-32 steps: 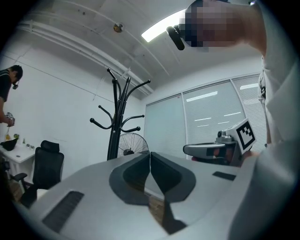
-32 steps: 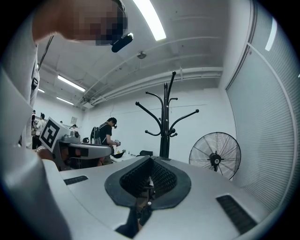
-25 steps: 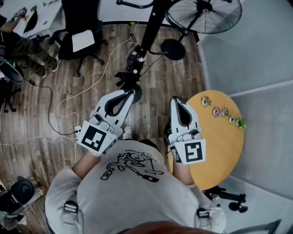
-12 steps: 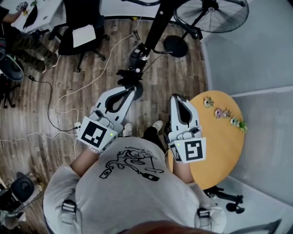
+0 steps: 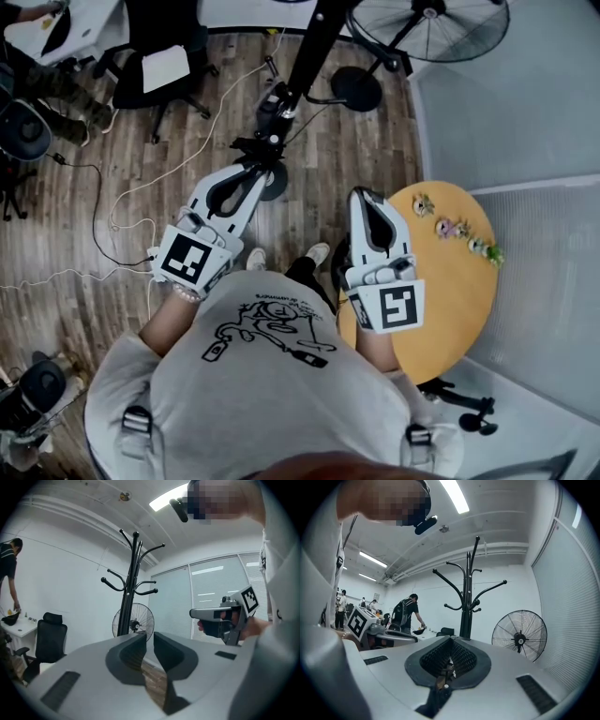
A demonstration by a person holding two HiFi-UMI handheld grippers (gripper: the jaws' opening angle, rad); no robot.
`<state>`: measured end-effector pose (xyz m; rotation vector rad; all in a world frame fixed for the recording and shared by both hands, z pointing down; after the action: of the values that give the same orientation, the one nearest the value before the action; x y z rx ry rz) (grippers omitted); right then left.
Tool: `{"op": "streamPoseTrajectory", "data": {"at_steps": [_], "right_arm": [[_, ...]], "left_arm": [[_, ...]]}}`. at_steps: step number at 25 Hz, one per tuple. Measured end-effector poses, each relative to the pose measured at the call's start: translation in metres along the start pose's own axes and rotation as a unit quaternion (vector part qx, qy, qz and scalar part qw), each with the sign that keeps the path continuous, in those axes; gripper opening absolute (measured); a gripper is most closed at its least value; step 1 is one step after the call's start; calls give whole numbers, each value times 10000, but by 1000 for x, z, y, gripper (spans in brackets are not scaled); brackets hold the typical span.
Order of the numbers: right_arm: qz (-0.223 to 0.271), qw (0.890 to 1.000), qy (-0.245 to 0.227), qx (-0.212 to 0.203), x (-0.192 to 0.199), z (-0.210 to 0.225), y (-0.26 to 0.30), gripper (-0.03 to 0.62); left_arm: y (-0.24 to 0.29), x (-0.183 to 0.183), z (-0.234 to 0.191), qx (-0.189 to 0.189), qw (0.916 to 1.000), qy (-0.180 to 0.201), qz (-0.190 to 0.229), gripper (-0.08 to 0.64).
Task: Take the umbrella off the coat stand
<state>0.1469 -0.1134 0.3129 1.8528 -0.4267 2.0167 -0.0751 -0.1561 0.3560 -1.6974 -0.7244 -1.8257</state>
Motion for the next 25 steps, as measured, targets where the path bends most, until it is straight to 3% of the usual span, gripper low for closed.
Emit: {"op": "streamPoseTrajectory", "data": {"at_steps": [12, 20, 25], "right_arm": [[23, 9999, 14, 143, 2, -2, -4, 15], [28, 9998, 29, 194, 4, -1, -4, 15], [64, 9998, 36, 205, 4, -1, -3, 15]], "left_arm": [[14, 48, -8, 209, 9991, -160, -326, 91], [30, 98, -18, 250, 9966, -79, -780, 109], [40, 119, -22, 273, 9962, -32, -826, 117]]}}
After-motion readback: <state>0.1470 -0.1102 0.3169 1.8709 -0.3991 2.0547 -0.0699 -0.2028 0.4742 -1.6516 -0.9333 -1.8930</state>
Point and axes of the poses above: the fingertips, and each gripper's own axes: y forward along the fingers, z to its right, x out of its underside, the point moved 8 cm from there along -y, backward along the fingers, and after that the axes turned 10 degrees about y, right-handed, at the moved point
